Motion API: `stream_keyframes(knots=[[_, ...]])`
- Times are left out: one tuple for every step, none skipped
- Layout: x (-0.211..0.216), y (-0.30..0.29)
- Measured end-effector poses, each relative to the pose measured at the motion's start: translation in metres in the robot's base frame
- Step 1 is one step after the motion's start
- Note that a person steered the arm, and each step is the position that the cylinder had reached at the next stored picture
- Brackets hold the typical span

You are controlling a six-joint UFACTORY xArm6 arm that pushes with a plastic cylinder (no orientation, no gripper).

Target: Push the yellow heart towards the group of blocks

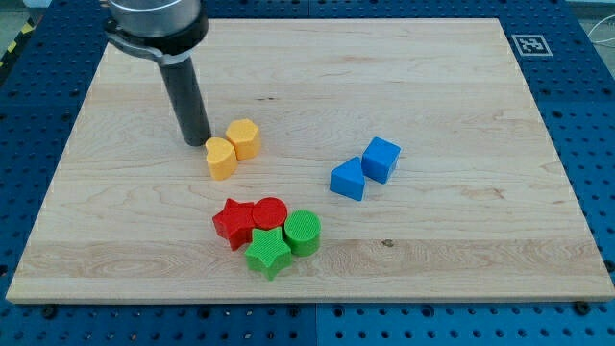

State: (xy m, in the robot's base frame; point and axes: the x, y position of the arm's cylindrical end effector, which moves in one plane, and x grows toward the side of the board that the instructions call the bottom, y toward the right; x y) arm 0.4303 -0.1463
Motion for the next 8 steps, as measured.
stream_keyframes(knots=[[0.006,-0.004],[0.02,-0.001],[0.028,0.014],[0.028,0.037],[0.028,0.059],[0.028,0.082],[0.028,0.093],[0.027,0.083]])
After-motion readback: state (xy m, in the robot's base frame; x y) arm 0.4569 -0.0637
